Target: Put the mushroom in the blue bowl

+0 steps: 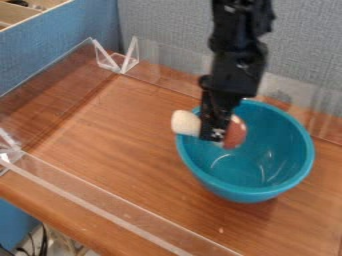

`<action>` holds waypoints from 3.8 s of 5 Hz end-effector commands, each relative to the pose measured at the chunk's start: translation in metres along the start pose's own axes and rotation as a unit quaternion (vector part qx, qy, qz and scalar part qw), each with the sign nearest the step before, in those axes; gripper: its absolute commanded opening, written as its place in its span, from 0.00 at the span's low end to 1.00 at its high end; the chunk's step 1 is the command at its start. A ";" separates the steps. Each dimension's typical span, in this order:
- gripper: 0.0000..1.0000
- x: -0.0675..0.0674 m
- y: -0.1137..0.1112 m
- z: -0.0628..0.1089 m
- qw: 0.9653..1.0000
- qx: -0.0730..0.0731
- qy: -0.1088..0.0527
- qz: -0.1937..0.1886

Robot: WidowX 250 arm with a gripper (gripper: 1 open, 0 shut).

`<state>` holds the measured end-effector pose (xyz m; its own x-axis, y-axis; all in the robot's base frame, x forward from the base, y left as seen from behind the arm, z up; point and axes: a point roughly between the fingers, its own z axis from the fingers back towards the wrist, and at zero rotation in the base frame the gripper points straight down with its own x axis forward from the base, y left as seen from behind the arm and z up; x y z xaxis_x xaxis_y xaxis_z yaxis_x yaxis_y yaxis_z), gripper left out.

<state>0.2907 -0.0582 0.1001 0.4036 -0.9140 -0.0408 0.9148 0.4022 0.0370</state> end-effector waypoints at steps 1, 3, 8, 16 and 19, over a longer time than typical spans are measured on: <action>0.00 0.008 0.005 0.009 1.000 0.019 -0.011 -0.012; 0.00 0.008 0.000 0.001 1.000 0.013 -0.006 -0.021; 0.00 0.001 -0.008 -0.007 1.000 0.005 -0.002 -0.016; 0.00 -0.011 -0.006 0.011 1.000 0.004 -0.008 0.016; 0.00 -0.011 -0.002 0.006 1.000 0.003 -0.003 0.016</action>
<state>0.2756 -0.0514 0.0915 0.4183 -0.9059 -0.0660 0.9078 0.4195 -0.0033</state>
